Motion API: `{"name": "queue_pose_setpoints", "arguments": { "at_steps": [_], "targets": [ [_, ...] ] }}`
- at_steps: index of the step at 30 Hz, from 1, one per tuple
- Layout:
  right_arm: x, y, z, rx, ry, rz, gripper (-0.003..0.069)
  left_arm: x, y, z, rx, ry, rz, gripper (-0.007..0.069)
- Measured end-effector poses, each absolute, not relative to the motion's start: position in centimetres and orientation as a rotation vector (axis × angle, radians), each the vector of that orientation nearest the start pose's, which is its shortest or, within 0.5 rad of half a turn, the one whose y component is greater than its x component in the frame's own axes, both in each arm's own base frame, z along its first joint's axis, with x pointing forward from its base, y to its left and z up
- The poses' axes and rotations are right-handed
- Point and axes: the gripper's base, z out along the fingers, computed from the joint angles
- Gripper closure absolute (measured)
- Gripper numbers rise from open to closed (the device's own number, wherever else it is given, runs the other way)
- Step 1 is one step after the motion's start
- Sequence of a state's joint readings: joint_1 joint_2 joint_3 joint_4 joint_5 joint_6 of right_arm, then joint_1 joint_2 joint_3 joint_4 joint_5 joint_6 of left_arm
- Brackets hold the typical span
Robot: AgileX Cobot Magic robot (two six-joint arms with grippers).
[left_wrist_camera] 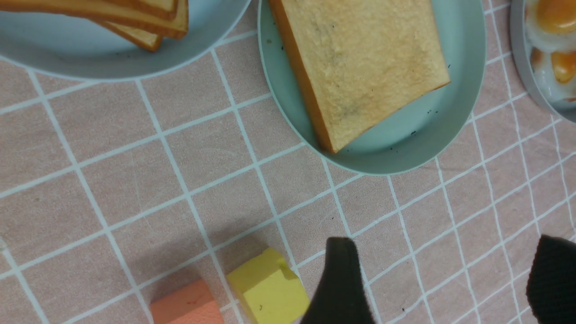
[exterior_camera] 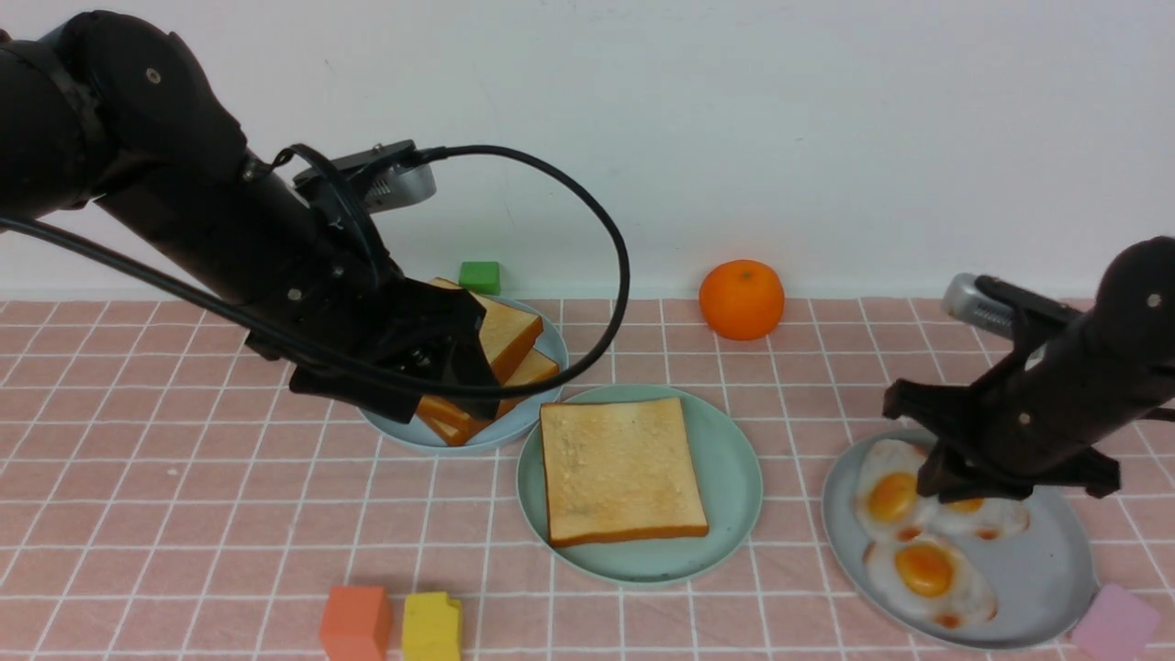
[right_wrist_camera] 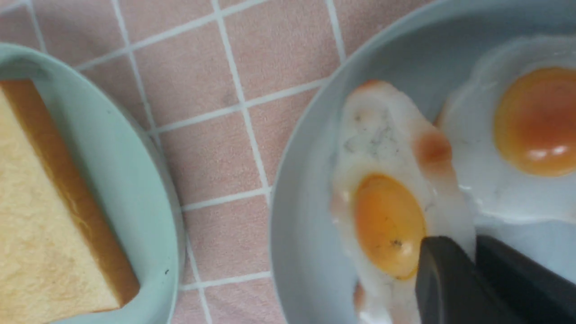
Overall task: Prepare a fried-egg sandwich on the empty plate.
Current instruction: Use the right arm to place the fried egg on the slice of bread in the middle
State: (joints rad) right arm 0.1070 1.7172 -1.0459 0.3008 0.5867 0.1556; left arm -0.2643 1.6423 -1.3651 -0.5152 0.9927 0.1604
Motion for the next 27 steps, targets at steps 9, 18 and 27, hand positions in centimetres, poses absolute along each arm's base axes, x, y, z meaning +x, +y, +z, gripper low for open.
{"name": "queue_pose_setpoints", "arguments": {
  "at_steps": [9,18,27],
  "targets": [
    [32.9,3.2,21.3,0.321,2.688,0.431,0.0596,32.3,-12.6,30.2,0.302,2.687,-0.696,0.0067],
    [33.0,4.4,23.5,0.136,2.539,0.708,0.0596,32.3,-12.6,30.2,0.304,2.689,-0.697,0.0067],
    [33.5,11.1,22.6,-0.116,2.38,1.079,0.0596,32.7,-12.2,30.0,0.308,2.672,-0.616,0.0067]
  ]
}}
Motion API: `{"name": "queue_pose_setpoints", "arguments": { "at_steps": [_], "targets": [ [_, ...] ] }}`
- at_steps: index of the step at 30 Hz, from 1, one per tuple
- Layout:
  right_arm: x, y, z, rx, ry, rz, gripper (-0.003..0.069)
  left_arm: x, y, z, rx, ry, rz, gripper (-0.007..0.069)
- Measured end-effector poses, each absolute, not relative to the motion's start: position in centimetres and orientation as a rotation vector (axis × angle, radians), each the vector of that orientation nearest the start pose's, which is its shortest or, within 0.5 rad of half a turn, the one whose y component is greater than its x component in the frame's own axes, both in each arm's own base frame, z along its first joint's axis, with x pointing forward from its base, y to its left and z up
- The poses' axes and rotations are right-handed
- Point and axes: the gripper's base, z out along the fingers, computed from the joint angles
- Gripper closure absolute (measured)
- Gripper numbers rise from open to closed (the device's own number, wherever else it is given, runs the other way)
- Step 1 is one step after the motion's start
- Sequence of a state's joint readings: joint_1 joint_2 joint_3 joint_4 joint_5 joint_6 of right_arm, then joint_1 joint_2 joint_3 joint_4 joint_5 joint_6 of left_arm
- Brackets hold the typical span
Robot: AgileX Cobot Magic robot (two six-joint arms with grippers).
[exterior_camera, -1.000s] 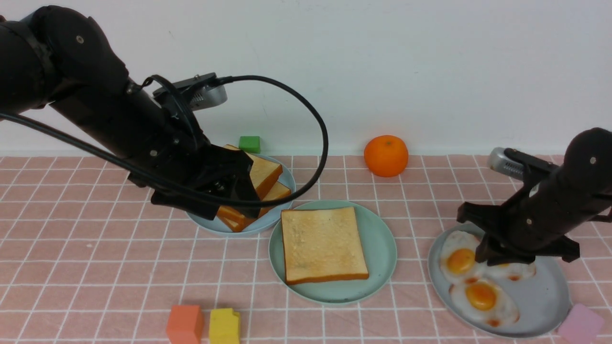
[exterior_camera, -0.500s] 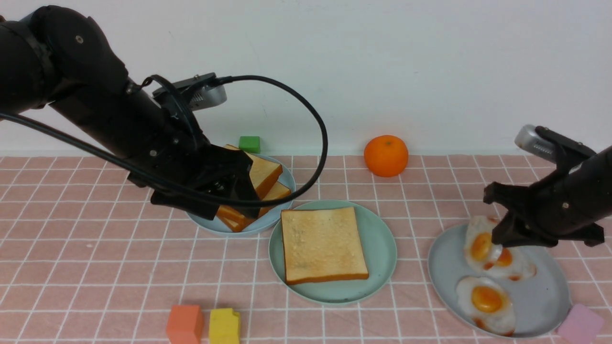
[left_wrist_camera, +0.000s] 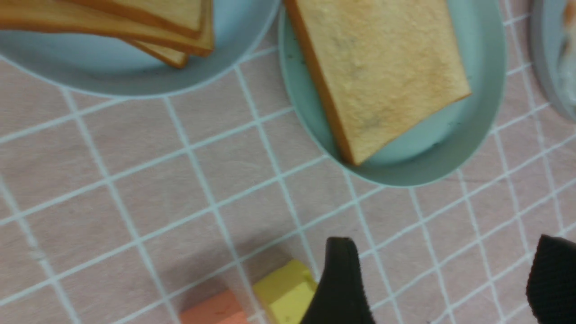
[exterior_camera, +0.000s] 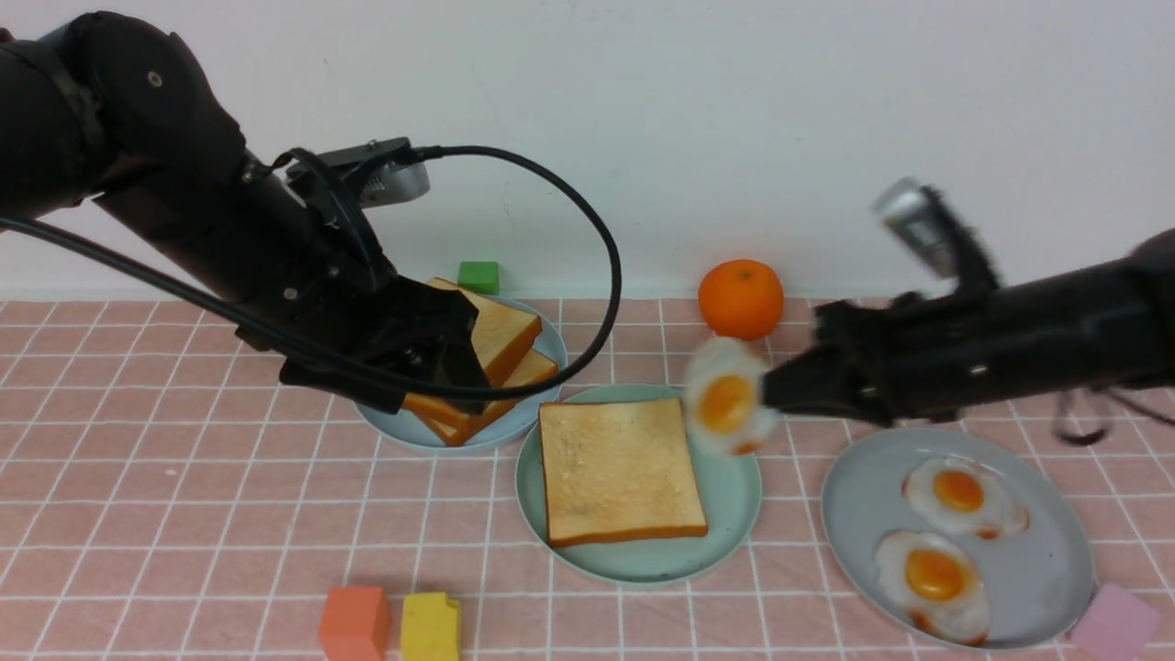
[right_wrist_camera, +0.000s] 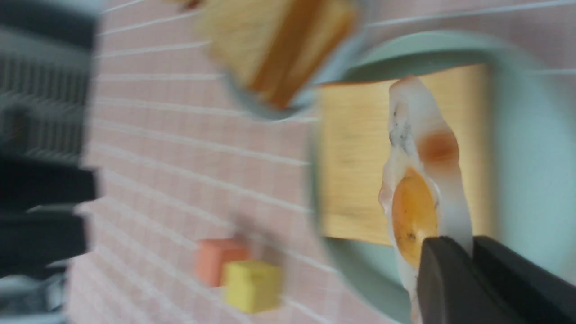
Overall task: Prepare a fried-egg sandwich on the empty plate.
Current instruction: Use the right arm to place the fried egg on the slice of bread in the middle
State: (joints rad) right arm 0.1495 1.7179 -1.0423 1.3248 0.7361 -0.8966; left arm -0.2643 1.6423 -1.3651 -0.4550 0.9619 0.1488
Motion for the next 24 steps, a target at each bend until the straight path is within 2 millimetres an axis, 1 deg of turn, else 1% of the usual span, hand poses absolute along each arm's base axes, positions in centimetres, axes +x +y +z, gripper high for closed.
{"name": "queue_pose_setpoints", "arguments": {
  "at_steps": [1,2,4,6,7,10,13,16,18,20,21,22,24],
  "targets": [
    [33.8,12.4,21.6,-0.134,2.359,1.13,0.0596,32.7,-12.2,30.0,0.31,2.674,-0.604,0.0067],
    [33.9,12.6,21.3,-0.132,2.362,1.136,0.0596,32.7,-12.2,30.0,0.31,2.674,-0.603,0.0067],
    [34.4,13.9,19.8,-0.118,2.337,1.192,0.0596,32.7,-12.1,30.0,0.31,2.675,-0.596,0.0069],
    [34.9,14.6,18.5,-0.091,2.318,1.225,0.0596,32.7,-12.1,30.0,0.308,2.675,-0.597,0.0069],
    [35.1,14.7,17.6,-0.105,2.32,1.231,0.0596,32.7,-12.1,30.0,0.308,2.675,-0.597,0.0069],
    [35.3,14.9,16.3,-0.118,2.333,1.242,0.0596,32.7,-12.1,30.0,0.307,2.676,-0.597,0.0069],
    [35.5,14.9,15.4,-0.106,2.349,1.247,0.0596,32.7,-12.1,30.0,0.307,2.676,-0.597,0.0069],
    [35.7,14.8,14.5,-0.075,2.376,1.213,0.0594,32.7,-12.1,30.0,0.307,2.676,-0.597,0.0069],
    [35.8,14.7,14.2,-0.062,2.386,1.183,0.0576,32.7,-12.1,30.0,0.307,2.676,-0.597,0.0069],
    [36.0,14.5,14.1,-0.051,2.386,1.155,0.0497,32.7,-12.1,30.0,0.307,2.678,-0.599,0.0069],
    [36.0,14.5,14.1,-0.064,2.383,1.148,0.0426,32.7,-12.1,30.0,0.309,2.681,-0.599,0.0069],
    [36.0,14.5,14.1,-0.068,2.382,1.146,0.0416,32.6,-12.1,30.0,0.309,2.682,-0.599,0.0069],
    [35.9,14.6,14.2,-0.099,2.372,1.148,0.0312,32.6,-12.1,30.0,0.31,2.684,-0.6,0.0069]
  ]
}}
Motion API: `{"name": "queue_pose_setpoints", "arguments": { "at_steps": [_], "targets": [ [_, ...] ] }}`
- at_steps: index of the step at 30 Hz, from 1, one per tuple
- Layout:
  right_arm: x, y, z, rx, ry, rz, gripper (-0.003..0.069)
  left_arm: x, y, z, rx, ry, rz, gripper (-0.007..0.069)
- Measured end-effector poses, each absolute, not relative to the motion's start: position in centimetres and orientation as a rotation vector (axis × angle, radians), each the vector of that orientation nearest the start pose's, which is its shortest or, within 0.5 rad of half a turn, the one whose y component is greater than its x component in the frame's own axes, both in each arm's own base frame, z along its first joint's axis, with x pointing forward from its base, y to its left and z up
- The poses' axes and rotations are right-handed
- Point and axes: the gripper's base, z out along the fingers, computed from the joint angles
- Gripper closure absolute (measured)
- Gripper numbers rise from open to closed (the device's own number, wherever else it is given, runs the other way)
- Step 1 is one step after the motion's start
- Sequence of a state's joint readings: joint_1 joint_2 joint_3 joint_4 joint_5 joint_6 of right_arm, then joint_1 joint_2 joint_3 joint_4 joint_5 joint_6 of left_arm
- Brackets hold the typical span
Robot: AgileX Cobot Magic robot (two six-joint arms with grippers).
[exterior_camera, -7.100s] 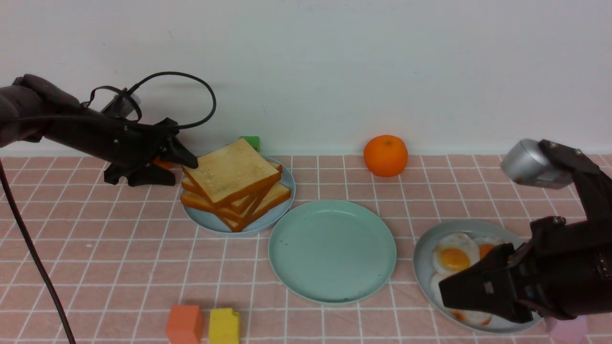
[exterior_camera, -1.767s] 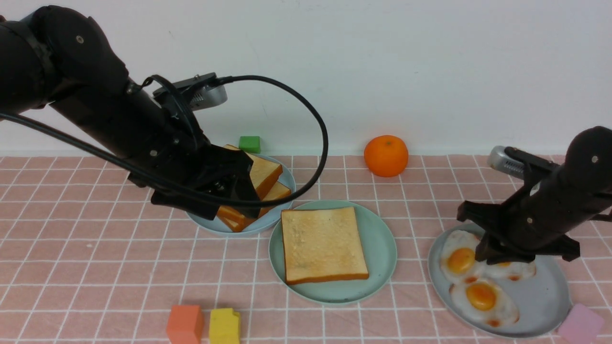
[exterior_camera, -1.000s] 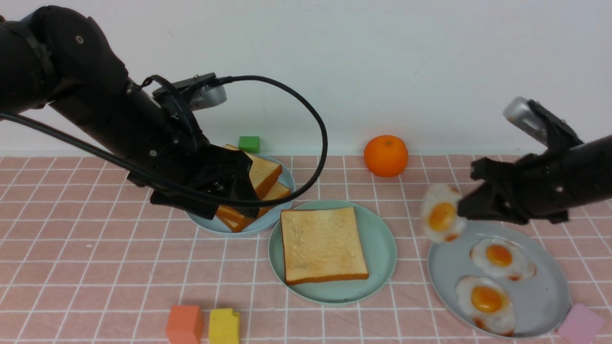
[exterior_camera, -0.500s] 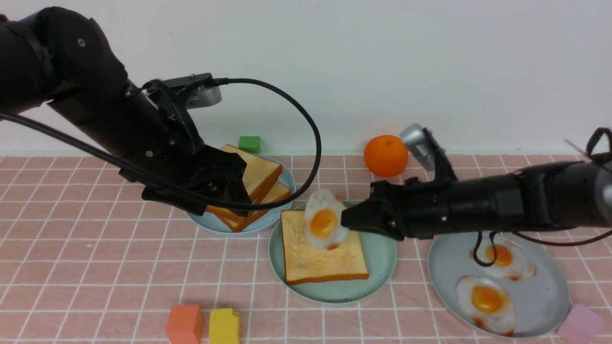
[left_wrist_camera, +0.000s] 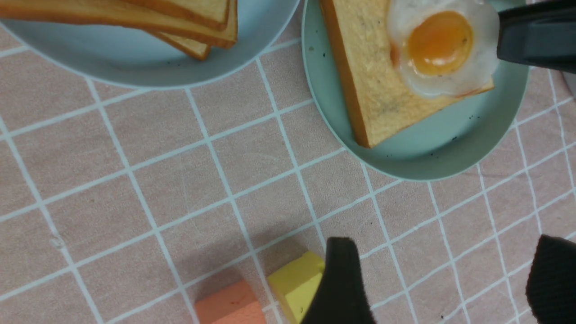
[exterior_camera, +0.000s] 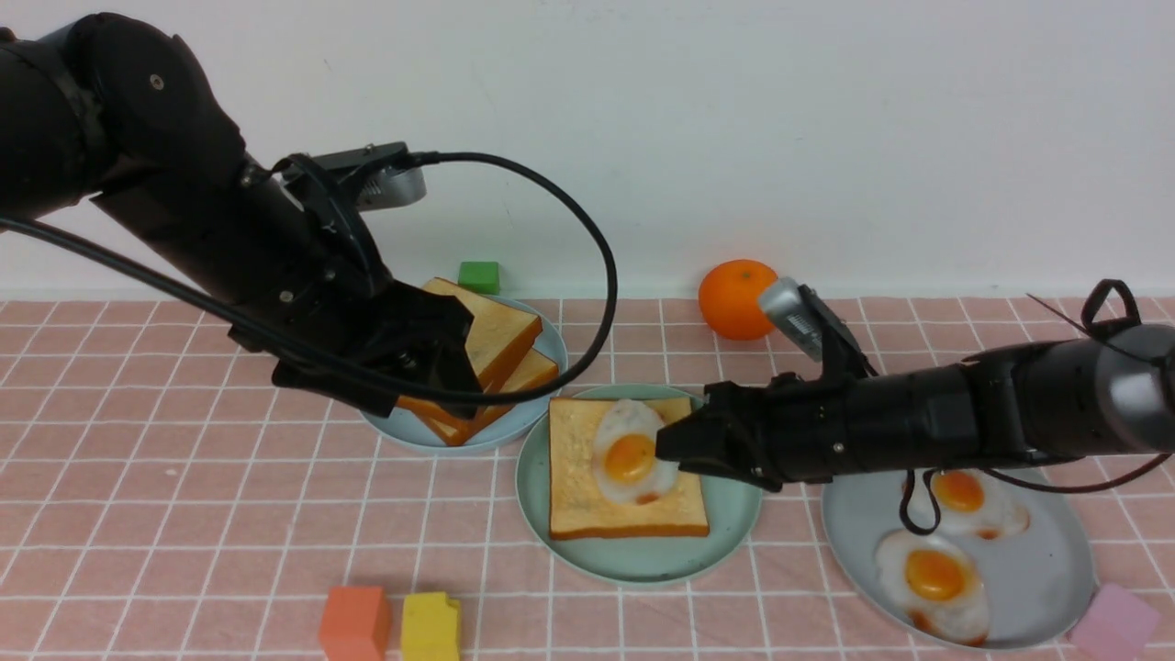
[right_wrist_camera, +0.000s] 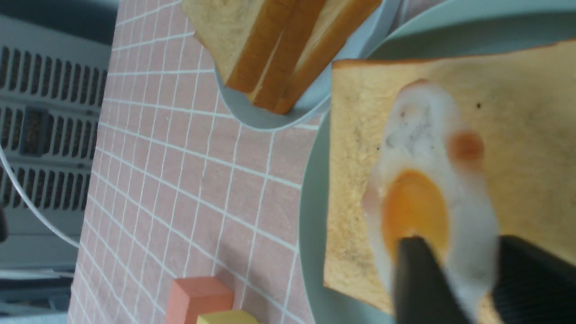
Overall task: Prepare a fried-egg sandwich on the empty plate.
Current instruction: Use the right arm to place the fried egg on the slice of bread in the middle, then use the left arm to grab a slice of bread
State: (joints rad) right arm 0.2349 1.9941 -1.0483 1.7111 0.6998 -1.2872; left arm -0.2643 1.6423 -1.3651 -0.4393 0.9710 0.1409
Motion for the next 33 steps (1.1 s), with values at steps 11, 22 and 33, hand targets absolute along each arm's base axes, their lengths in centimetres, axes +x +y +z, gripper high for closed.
{"name": "queue_pose_setpoints", "arguments": {
  "at_steps": [11,22,33],
  "targets": [
    [34.0,13.6,21.8,-0.323,2.283,0.963,0.003,32.7,-12.1,30.0,0.283,2.681,-0.603,0.0069],
    [28.6,10.1,27.5,-0.372,2.535,0.558,0.0139,36.6,-8.5,31.2,-0.159,2.546,-0.546,0.0069],
    [25.6,10.0,30.0,-0.461,2.525,0.639,0.0141,44.9,-3.7,25.1,-0.161,2.621,-0.613,0.0069]
  ]
}}
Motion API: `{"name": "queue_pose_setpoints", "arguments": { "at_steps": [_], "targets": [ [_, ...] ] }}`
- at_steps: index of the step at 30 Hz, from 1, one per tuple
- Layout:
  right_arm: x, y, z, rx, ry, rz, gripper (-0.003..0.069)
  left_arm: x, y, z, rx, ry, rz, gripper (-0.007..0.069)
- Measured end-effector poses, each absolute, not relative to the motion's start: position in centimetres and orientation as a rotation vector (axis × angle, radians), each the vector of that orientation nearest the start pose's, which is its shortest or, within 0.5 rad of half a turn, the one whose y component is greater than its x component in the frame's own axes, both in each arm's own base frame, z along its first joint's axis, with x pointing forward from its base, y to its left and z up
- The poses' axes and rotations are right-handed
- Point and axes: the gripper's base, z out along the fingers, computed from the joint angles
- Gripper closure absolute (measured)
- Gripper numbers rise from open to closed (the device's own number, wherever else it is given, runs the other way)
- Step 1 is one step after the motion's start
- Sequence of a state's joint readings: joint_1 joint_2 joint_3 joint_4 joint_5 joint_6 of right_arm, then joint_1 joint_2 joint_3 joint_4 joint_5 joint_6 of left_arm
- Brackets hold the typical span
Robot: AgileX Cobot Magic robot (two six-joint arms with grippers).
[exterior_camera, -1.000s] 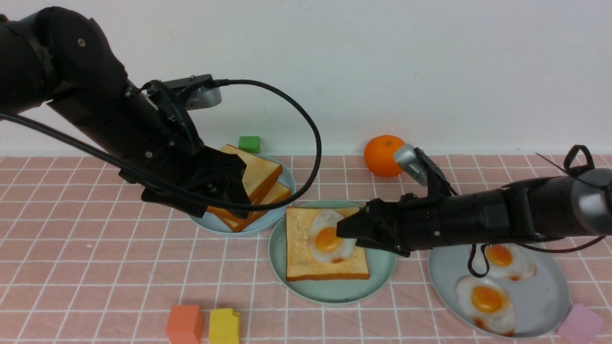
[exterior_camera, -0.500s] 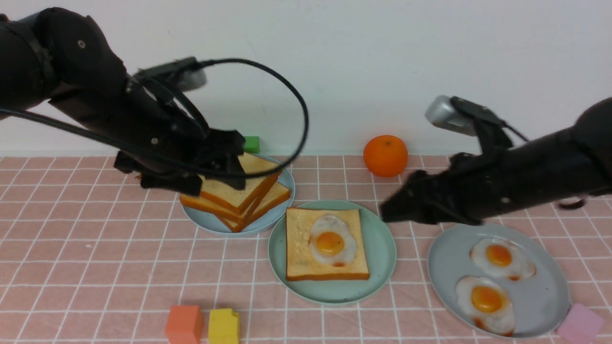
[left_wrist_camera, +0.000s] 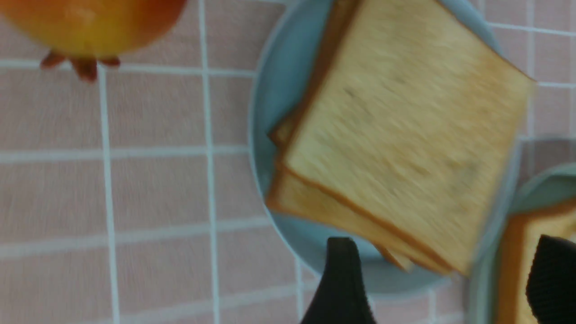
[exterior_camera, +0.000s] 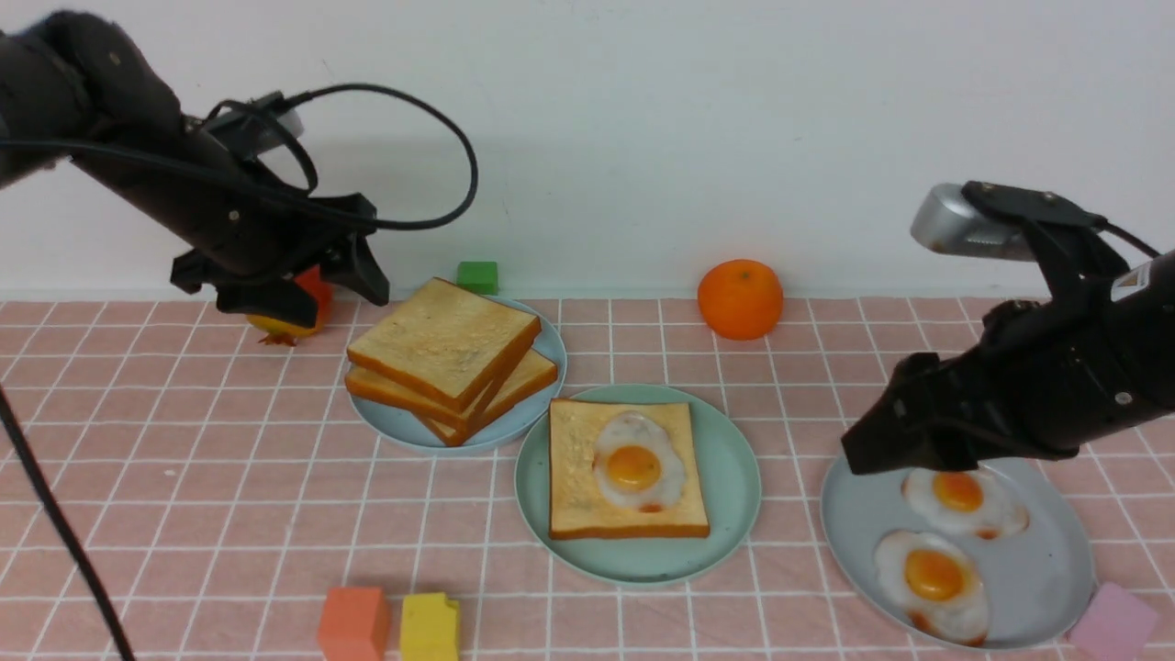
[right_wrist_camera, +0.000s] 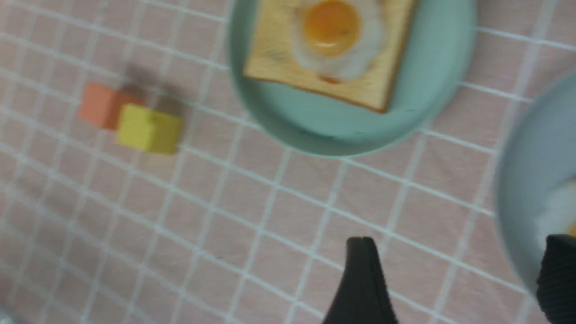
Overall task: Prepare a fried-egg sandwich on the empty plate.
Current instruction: Use the left arm to grab a slice of bread
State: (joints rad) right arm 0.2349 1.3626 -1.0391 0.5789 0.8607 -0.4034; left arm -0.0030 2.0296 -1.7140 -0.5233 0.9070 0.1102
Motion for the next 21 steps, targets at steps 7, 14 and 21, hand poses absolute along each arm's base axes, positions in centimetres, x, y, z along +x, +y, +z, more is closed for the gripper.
{"name": "queue_pose_setpoints", "arguments": {
  "at_steps": [7,14,21],
  "targets": [
    [25.2,10.9,30.5,-0.532,2.469,0.786,0.0142,48.3,-1.4,21.3,-0.2,2.579,-0.75,0.0069],
    [25.2,11.3,30.8,-0.529,2.436,0.85,0.0142,49.5,-1.3,18.6,-0.207,2.592,-0.831,0.007],
    [25.2,11.3,30.9,-0.52,2.427,0.857,0.0143,49.4,-1.4,17.6,-0.2,2.628,-0.853,0.0193]
  ]
}}
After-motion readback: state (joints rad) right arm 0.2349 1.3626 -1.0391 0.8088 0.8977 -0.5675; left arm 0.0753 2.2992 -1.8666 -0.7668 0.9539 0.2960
